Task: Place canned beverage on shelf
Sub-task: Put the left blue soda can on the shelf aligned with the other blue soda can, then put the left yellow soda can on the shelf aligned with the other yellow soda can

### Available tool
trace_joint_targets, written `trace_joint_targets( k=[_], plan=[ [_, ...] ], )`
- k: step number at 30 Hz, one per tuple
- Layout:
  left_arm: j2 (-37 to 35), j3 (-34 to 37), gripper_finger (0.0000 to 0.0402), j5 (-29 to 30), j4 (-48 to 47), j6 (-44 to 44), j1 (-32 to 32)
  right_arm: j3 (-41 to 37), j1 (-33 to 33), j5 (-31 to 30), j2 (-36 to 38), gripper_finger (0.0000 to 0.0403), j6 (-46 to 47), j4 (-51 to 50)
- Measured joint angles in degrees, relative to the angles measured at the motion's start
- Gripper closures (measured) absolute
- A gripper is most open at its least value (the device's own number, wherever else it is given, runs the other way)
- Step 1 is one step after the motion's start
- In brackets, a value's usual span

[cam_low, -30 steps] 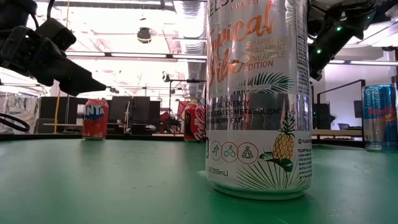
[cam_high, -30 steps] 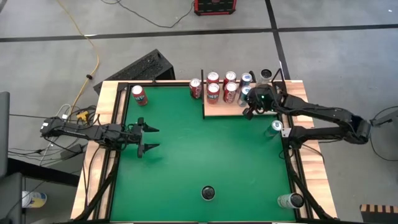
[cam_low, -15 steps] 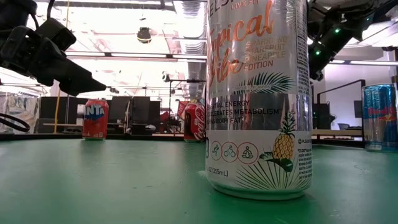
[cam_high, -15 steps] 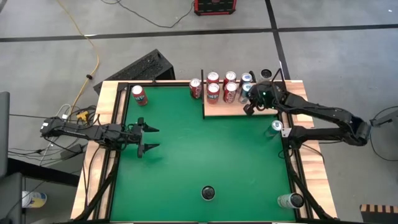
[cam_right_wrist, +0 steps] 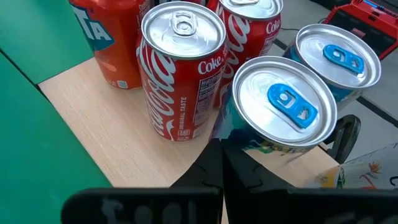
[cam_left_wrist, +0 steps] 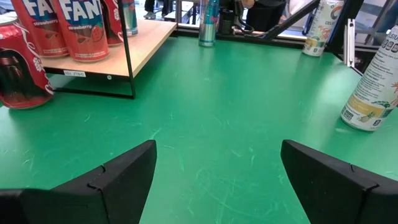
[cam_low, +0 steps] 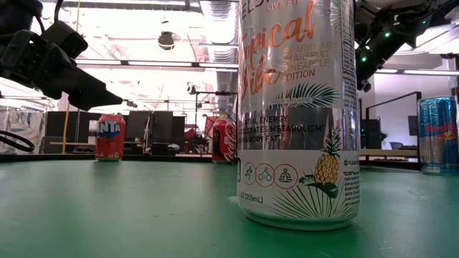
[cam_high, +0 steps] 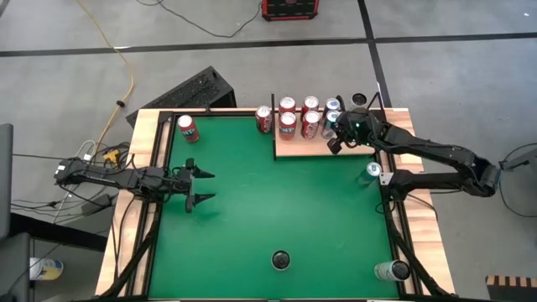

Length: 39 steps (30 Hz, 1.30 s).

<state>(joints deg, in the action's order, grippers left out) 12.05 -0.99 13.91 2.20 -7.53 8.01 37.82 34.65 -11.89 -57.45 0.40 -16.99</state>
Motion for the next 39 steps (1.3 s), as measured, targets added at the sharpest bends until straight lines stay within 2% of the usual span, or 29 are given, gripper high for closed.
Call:
trace_joint_targets(
  k=[9, 28, 33, 39],
  plan=[
    [0.0, 0.0, 0.0072, 0.0, 0.0, 0.0, 0.0, 0.0, 0.0, -1.9, 0.0, 0.0384, -0.1, -0.1],
    [0.0, 0.0, 0.0072, 0.0, 0.0, 0.0, 0.0, 0.1, -1.4, -0.1, 1.2, 0.0384, 1.0, -1.0],
    [0.0, 0.0, 0.0072, 0.0, 0.0, 0.0, 0.0, 4.7, -4.8, 0.0, 2.5, 0.0383, 3.4, -7.5],
    [0.0, 0.0, 0.0072, 0.0, 0.0, 0.0, 0.0, 13.5, -13.4, 0.0, 1.9, 0.0383, 10.4, -19.3]
  ],
)
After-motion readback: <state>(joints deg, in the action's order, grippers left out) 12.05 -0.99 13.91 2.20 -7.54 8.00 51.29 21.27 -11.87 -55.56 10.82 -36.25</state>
